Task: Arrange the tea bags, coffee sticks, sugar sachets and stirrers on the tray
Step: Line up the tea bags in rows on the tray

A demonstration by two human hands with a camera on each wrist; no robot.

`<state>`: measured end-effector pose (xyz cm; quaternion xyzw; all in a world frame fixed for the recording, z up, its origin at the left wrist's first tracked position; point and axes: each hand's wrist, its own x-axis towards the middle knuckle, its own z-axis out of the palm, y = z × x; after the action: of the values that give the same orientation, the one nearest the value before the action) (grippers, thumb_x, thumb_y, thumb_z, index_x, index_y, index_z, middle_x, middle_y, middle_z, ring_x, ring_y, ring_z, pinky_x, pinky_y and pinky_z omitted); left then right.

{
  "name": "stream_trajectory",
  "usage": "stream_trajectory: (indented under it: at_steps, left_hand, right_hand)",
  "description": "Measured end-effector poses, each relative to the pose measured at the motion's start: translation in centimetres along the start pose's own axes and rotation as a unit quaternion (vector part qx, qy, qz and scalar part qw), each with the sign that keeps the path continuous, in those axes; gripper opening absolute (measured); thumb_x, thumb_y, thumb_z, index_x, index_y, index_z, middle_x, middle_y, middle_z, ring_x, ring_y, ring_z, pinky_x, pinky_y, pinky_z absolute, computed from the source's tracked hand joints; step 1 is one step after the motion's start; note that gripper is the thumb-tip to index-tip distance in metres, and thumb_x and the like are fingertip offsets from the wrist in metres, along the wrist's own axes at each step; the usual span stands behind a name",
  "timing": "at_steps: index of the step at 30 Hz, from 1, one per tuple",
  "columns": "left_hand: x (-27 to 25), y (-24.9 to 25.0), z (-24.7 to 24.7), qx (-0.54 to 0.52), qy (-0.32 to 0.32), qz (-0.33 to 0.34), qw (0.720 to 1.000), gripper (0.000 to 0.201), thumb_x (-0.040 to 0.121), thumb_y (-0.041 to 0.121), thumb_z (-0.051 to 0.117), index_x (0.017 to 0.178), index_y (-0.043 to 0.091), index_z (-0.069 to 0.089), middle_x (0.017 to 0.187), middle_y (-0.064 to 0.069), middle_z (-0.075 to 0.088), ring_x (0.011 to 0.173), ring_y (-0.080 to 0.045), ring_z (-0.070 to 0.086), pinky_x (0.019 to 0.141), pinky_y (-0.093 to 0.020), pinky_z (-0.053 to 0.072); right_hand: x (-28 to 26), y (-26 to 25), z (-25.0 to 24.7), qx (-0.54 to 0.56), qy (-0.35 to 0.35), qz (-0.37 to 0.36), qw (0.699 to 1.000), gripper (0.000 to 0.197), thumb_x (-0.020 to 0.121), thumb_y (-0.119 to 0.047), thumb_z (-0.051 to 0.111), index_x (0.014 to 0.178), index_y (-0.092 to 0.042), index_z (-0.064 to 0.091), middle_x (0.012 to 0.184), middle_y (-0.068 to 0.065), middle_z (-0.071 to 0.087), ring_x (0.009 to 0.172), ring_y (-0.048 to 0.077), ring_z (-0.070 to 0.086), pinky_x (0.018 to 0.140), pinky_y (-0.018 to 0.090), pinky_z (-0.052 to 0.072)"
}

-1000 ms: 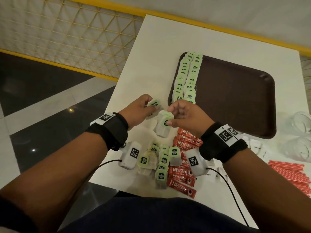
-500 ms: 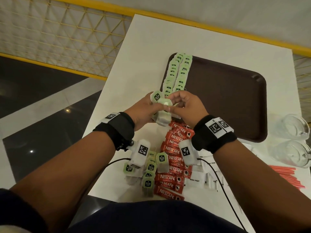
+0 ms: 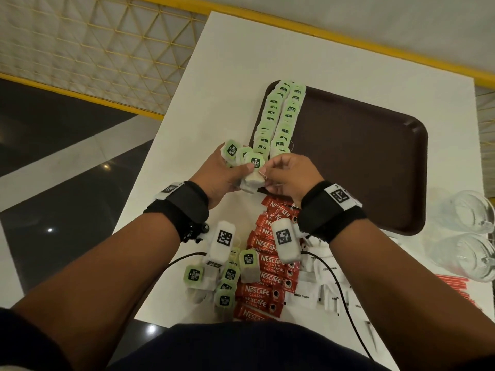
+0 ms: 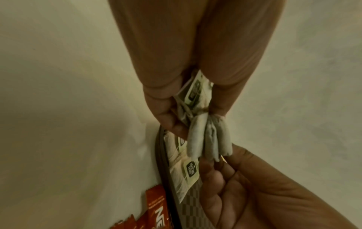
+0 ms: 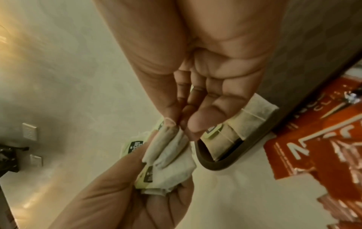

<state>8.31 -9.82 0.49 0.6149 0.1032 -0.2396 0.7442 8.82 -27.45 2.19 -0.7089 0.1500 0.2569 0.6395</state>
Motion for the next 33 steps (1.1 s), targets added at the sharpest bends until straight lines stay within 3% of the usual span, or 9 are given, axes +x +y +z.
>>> stream_trajectory:
  at_steps: [5,10,14,19,25,27,30,33]
  left_hand:
    - [0.7,-0.3,0.0,-0.021,0.024,-0.003,0.999,0.042,0.093,0.007,0.064,0.13,0.011,0.047,0.12,-0.012,0.067,0.108,-0.033,0.067,0.082,-0.055,0.057]
    - [0.7,-0.2,-0.2,-0.023,-0.022,0.001,1.0,0.05,0.089,0.007,0.068,0.134,0.004,0.046,0.125,-0.018,0.064,0.112,-0.036,0.065,0.084,-0.052,0.057]
    - [0.7,0.0,-0.4,-0.018,-0.069,0.005,0.997,0.058,0.082,-0.003,0.073,0.134,-0.002,0.046,0.126,-0.023,0.062,0.114,-0.039,0.063,0.09,-0.054,0.054]
    - [0.4,-0.2,-0.8,-0.012,-0.067,0.024,0.997,0.057,0.08,-0.01,0.071,0.132,-0.002,0.049,0.126,-0.025,0.061,0.115,-0.041,0.061,0.087,-0.048,0.056]
    - [0.2,-0.7,-1.4,-0.012,-0.046,0.01,0.999,0.06,0.08,-0.005,0.072,0.134,-0.003,0.046,0.128,-0.028,0.059,0.118,-0.042,0.059,0.09,-0.054,0.054]
    - [0.0,-0.8,-1.8,-0.017,-0.013,0.004,1.0,0.061,0.079,-0.009,0.072,0.133,-0.003,0.045,0.128,-0.026,0.06,0.116,-0.039,0.062,0.089,-0.054,0.055]
    - [-0.3,-1.0,-2.6,-0.035,0.027,-0.003,0.999,0.06,0.082,-0.014,0.066,0.135,0.001,0.043,0.124,-0.02,0.062,0.112,-0.034,0.065,0.08,-0.044,0.059]
    - [-0.6,-1.0,-3.2,-0.046,0.039,-0.004,0.998,0.062,0.082,-0.014,0.066,0.136,0.003,0.042,0.125,-0.019,0.062,0.11,-0.03,0.067,0.078,-0.04,0.059]
  right_hand:
    - [0.8,0.0,0.3,0.018,0.009,0.014,1.0,0.027,0.076,-0.009,0.082,0.091,-0.01,0.06,0.081,0.012,0.067,0.063,0.017,0.063,0.059,0.029,0.054]
    - [1.1,-0.2,0.4,0.018,0.012,0.027,0.999,0.023,0.078,-0.006,0.079,0.091,-0.009,0.061,0.078,0.011,0.064,0.062,0.016,0.059,0.061,0.03,0.053]
    - [1.2,-0.5,0.3,0.037,0.012,0.037,0.999,0.02,0.082,-0.005,0.075,0.093,-0.008,0.059,0.085,0.011,0.065,0.064,0.017,0.063,0.055,0.025,0.055]
    - [1.1,-0.4,0.4,0.049,0.02,0.04,0.998,0.014,0.087,-0.008,0.072,0.091,-0.009,0.059,0.085,0.008,0.067,0.066,0.016,0.067,0.049,0.022,0.054]
    - [1.0,-0.5,0.3,0.063,0.043,0.03,0.997,0.013,0.09,-0.007,0.068,0.096,-0.007,0.056,0.088,0.013,0.069,0.063,0.015,0.068,0.047,0.022,0.054]
    - [1.1,-0.4,-0.2,0.032,0.069,0.019,0.997,0.014,0.089,-0.009,0.069,0.098,-0.008,0.057,0.091,0.014,0.069,0.061,0.013,0.067,0.047,0.022,0.054]
    - [1.3,0.1,-0.7,-0.065,0.087,0.004,0.994,0.015,0.088,-0.009,0.07,0.09,-0.012,0.056,0.083,0.011,0.065,0.051,0.013,0.06,0.042,0.021,0.049]
    - [1.6,0.9,-0.3,-0.193,0.087,-0.019,0.977,0.016,0.086,-0.013,0.073,0.083,-0.017,0.058,0.076,0.004,0.066,0.044,0.008,0.058,0.042,0.018,0.044]
